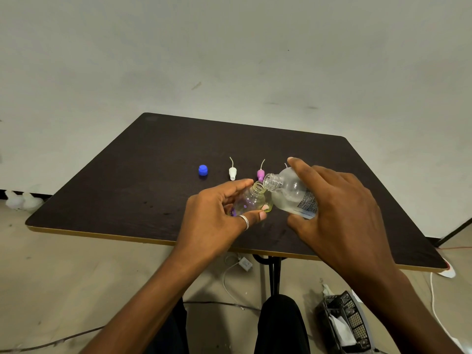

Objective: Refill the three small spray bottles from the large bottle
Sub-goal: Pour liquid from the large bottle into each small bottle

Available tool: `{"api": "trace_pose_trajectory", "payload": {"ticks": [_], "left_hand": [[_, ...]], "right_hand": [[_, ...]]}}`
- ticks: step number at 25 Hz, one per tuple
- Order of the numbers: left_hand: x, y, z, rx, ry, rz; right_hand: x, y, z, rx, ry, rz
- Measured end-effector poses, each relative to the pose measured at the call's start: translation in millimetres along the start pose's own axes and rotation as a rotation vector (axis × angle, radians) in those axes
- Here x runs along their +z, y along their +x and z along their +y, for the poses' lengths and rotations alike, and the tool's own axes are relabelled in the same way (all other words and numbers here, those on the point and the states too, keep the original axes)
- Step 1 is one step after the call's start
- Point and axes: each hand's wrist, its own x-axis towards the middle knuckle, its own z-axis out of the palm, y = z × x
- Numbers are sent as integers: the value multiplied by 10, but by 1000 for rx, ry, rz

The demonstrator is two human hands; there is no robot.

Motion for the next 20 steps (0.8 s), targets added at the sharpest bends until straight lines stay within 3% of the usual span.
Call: {"api": "trace_pose_trajectory", "payload": {"ticks": [20], "left_hand": [[13,2,-17,-20,21,22]], "right_hand": [[32,-13,-5,-11,-74,16]]}}
